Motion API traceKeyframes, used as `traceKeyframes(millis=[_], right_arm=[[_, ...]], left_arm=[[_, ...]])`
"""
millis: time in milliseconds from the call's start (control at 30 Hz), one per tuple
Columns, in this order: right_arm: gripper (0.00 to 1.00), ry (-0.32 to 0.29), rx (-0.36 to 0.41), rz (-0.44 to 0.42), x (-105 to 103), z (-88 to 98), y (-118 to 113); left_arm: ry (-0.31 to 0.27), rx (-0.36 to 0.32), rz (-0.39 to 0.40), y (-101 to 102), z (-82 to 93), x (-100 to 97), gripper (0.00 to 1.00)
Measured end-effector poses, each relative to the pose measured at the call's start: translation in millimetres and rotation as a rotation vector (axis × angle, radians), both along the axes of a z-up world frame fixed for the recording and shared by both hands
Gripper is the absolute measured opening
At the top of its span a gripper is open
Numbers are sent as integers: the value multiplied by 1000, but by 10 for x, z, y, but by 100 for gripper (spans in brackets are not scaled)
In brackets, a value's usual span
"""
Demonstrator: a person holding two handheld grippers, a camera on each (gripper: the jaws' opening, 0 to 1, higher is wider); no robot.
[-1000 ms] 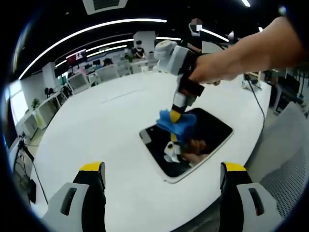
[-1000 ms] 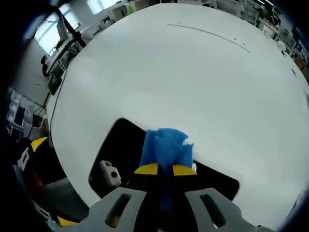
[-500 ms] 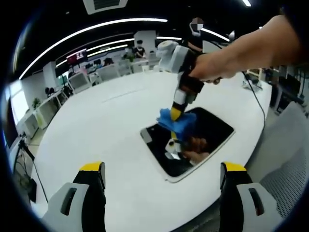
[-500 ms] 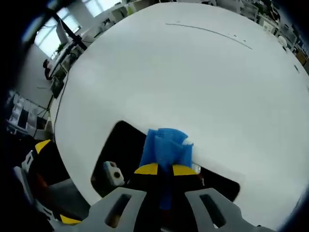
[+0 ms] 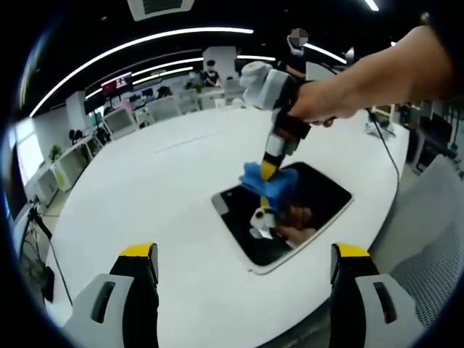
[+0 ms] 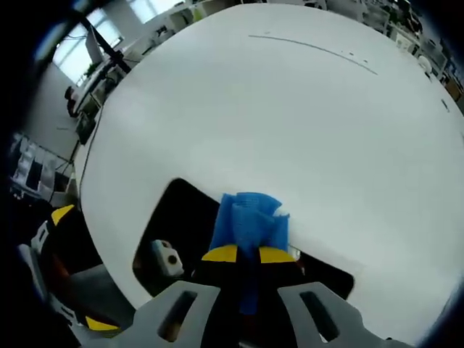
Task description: Wipe the mirror surface with the cleaning cloth until all visible marks leave the cleaned area.
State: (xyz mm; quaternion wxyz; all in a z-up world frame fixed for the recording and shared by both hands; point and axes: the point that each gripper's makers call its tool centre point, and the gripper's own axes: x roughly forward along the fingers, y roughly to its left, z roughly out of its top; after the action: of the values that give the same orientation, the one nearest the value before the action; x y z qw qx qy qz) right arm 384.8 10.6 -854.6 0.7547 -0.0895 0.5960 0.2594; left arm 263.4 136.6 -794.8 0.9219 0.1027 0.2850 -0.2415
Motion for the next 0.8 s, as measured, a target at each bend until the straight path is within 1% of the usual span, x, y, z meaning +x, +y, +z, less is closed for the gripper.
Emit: traceKeyframes(millis=[267, 600, 800], right_arm=[[2, -7, 1, -2, -12, 14, -51], [2, 0, -15, -26, 35, -3, -265], [2, -4, -25, -28, 42, -13, -298]], left_arm=[[2, 9, -6, -6, -16, 0, 99], [10, 14, -13, -11, -30, -15, 99], [12, 14, -15, -12, -33, -17, 99]])
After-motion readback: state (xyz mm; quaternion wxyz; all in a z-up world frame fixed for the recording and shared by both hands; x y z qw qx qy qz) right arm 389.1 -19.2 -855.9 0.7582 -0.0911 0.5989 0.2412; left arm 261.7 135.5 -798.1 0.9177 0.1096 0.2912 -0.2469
